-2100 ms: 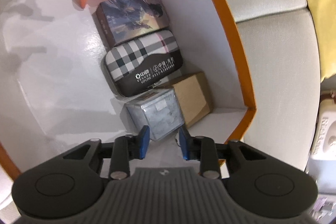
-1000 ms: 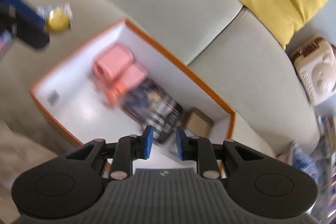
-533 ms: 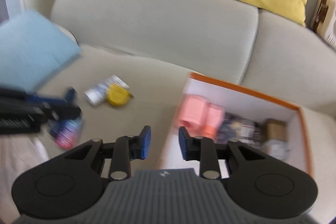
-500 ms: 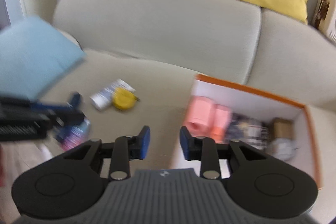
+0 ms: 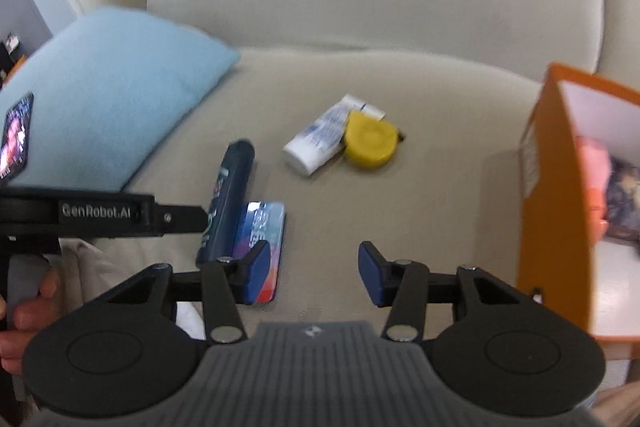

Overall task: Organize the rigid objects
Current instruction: 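Withdraw both tools from the orange box toward the remaining sofa items, then grasp the CLEAR shampoo bottle with left tool while right tool grasps card pack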

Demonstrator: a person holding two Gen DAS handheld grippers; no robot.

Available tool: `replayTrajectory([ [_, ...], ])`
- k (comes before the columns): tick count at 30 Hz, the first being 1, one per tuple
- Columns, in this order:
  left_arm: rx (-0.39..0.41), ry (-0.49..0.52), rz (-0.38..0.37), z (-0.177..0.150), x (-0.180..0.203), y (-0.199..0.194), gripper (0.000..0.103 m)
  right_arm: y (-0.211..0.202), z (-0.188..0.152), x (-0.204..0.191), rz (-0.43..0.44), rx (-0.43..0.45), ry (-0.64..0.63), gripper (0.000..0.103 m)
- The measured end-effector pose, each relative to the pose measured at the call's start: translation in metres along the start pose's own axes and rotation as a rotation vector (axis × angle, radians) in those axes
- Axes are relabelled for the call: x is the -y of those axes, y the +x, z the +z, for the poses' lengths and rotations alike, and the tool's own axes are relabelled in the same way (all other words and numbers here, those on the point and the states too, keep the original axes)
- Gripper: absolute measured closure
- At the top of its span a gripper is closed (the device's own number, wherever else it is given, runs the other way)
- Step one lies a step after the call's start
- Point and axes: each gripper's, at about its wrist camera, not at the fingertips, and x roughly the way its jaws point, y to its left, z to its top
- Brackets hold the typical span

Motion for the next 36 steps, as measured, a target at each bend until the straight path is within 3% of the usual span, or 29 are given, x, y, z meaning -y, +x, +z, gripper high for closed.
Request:
replayTrajectory([
  [7, -0.084, -0.009, 0.08, 0.009, -0.005, 0.033, 0.047, 0.049, 0.009, -0.011, 0.066, -0.105, 0.002, 0.065],
  [18, -0.148, -0.168, 0.029, 0.015, -0.032, 0.051, 0.05, 0.106, 0.016, -0.024, 0.13, -0.222, 0.003, 0.065],
  [25, -0.169, -0.2, 0.019, 0.018, -0.035, 0.059, 0.051, 0.108, 0.017, -0.033, 0.122, -0.202, -0.024, 0.064],
  [32, -0.163, -0.221, 0.017, 0.016, -0.04, 0.058, 0.059, 0.094, 0.016, -0.038, 0.092, -0.153, -0.07, 0.086],
  [36, -0.163, -0.224, 0.011, 0.013, -0.041, 0.055, 0.059, 0.082, 0.017, -0.038, 0.077, -0.137, -0.095, 0.089],
])
